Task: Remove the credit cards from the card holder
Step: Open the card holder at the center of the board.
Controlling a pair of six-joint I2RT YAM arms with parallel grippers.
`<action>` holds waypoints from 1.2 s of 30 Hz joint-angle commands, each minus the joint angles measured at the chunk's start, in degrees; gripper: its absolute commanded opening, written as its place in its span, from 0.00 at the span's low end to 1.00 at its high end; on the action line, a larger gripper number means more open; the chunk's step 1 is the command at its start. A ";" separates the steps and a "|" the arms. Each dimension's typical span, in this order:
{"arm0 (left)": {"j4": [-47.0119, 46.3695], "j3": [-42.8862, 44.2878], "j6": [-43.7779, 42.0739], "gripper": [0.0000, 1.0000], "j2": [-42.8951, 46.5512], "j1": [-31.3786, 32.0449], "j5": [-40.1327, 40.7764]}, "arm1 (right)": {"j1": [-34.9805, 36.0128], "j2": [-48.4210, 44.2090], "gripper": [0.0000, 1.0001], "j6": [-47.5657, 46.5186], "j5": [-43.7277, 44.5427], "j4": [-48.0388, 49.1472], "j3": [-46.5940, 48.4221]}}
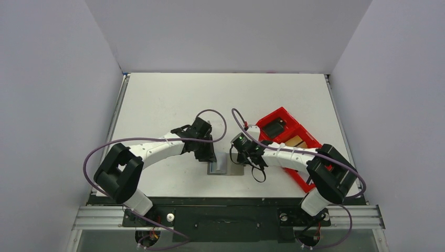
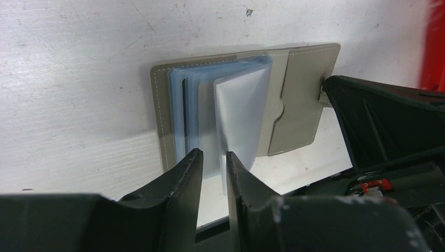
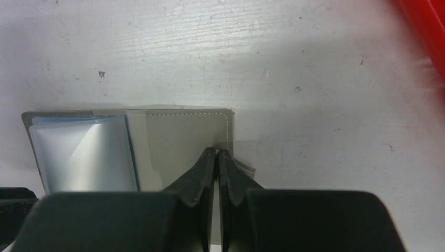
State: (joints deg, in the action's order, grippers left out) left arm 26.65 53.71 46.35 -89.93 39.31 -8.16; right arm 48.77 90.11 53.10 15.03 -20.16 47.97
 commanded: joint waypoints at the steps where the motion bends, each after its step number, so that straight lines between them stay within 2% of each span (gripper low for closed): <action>1: -2.76 0.50 0.61 0.22 -0.47 0.48 0.01 | -0.81 2.32 0.00 -1.46 -0.03 3.14 1.14; 14: -5.70 1.30 1.39 0.25 -2.61 1.73 -1.83 | -0.97 4.36 0.00 -2.67 -2.16 4.17 3.12; 23: -7.98 3.65 2.61 0.28 -3.42 3.13 -3.06 | -0.96 1.83 0.01 -3.09 -3.75 4.51 2.97; 30: -8.75 6.83 2.96 0.29 -6.43 4.01 -3.81 | -0.97 -4.38 0.17 -2.49 -1.47 0.56 4.18; 34: -9.19 8.73 3.04 0.29 -8.39 4.68 -3.78 | -1.11 -10.48 0.34 -2.55 1.13 -2.42 3.92; 36: -9.30 9.69 3.09 0.29 -9.27 5.14 -3.85 | -1.24 -12.86 0.37 -2.64 2.22 -3.91 3.83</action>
State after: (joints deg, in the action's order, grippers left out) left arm 19.90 59.83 49.10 -97.84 43.46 -11.18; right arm 47.97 83.15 50.37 13.08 -21.58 50.06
